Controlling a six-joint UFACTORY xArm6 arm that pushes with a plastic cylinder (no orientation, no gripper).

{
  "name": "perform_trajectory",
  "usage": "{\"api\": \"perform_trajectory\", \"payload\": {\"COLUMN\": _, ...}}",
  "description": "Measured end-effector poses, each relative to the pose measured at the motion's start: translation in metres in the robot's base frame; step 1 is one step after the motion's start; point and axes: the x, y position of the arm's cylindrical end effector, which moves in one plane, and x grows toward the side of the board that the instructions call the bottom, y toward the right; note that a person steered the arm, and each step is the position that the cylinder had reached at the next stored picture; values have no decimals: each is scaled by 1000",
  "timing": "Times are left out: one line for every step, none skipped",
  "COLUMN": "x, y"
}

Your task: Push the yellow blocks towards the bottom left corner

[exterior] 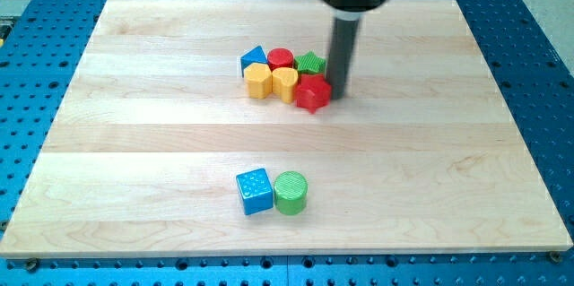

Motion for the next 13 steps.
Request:
{"api": "perform_trajectory", "payload": {"x": 1, "y": -37}}
{"api": "perform_trajectory", "payload": {"x": -1, "y": -73}}
{"api": "perform_trajectory", "payload": {"x": -12, "y": -88}}
{"api": "perform_trajectory", "payload": {"x": -33, "y": -97}}
{"api": "perform_trajectory", "payload": {"x": -16, "y": -165}}
{"api": "perform_trajectory", "payload": {"x": 29, "y": -224}}
{"api": "perform_trajectory", "payload": {"x": 20, "y": -233}}
{"api": "perform_trajectory", "payload": {"x": 60, "y": -267}}
{"api": "perform_trajectory", "payload": {"x": 88, "y": -260}}
{"api": "perform_trajectory", "payload": {"x": 70, "y": -295}}
{"api": "perform_trajectory", "payload": {"x": 115, "y": -299}}
{"api": "perform_trajectory", "payload": {"x": 116, "y": -285}}
{"api": "perform_trajectory", "payload": {"x": 87, "y": -246}}
